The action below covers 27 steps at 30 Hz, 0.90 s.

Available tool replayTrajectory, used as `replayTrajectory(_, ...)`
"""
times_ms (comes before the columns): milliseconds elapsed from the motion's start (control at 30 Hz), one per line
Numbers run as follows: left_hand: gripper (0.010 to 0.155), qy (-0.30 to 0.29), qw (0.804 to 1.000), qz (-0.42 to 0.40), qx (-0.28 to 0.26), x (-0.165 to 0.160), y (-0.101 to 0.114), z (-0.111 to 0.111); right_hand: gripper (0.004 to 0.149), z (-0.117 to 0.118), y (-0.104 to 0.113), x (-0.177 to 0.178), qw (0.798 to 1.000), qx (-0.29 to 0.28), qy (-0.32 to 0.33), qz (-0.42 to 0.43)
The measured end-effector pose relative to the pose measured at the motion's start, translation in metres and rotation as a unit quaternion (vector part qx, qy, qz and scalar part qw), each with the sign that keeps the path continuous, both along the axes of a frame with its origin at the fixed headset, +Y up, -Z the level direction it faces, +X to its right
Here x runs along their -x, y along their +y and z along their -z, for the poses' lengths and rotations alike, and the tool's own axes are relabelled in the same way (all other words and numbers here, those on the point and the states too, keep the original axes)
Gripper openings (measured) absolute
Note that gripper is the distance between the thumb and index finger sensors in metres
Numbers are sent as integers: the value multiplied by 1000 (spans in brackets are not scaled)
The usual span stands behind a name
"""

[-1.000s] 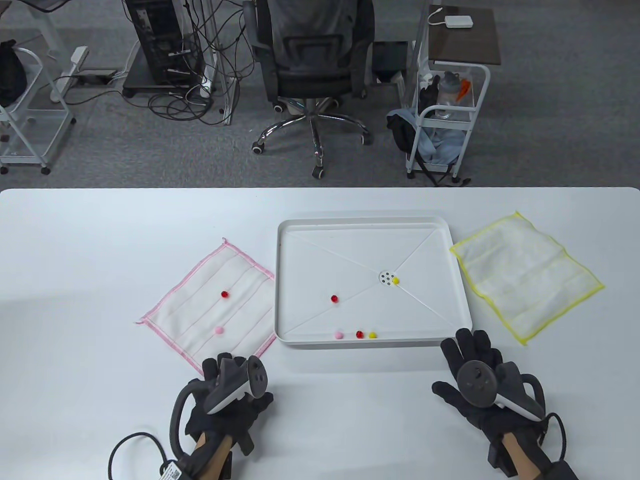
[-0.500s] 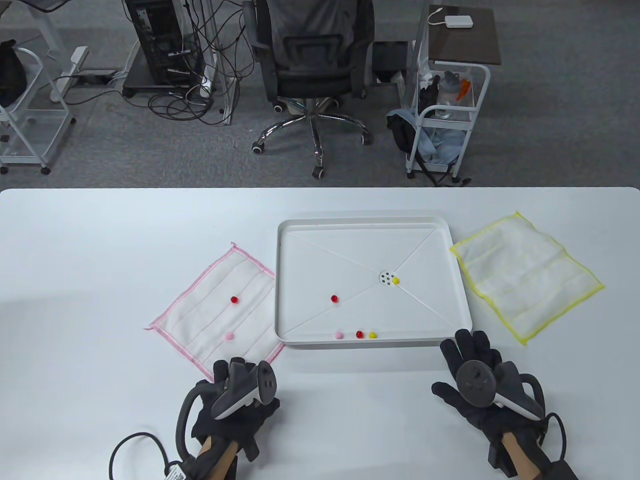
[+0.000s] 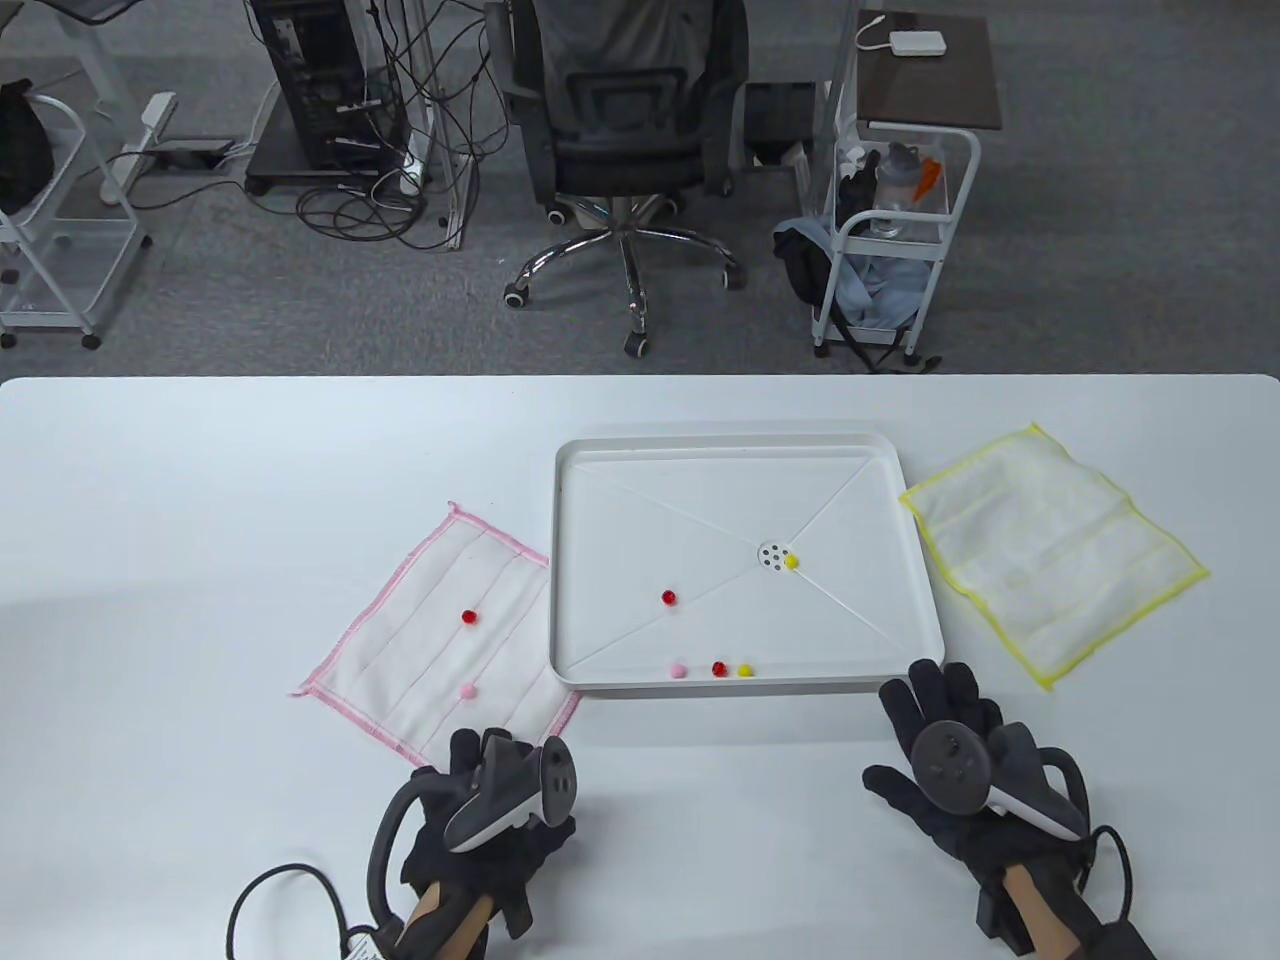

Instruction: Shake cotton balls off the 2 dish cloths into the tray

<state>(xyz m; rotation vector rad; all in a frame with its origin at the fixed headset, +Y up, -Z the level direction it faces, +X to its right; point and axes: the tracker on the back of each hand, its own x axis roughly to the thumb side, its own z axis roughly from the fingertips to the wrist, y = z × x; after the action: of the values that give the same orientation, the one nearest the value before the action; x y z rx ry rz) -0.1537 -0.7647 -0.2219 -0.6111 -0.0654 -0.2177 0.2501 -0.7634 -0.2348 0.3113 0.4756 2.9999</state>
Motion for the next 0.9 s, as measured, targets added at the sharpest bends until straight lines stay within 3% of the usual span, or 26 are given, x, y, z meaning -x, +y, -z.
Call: replayTrajectory(900, 75, -64, 995, -70, 10, -16, 10, -6, 79, -2, 0, 5, 1000, 5, 11, -3)
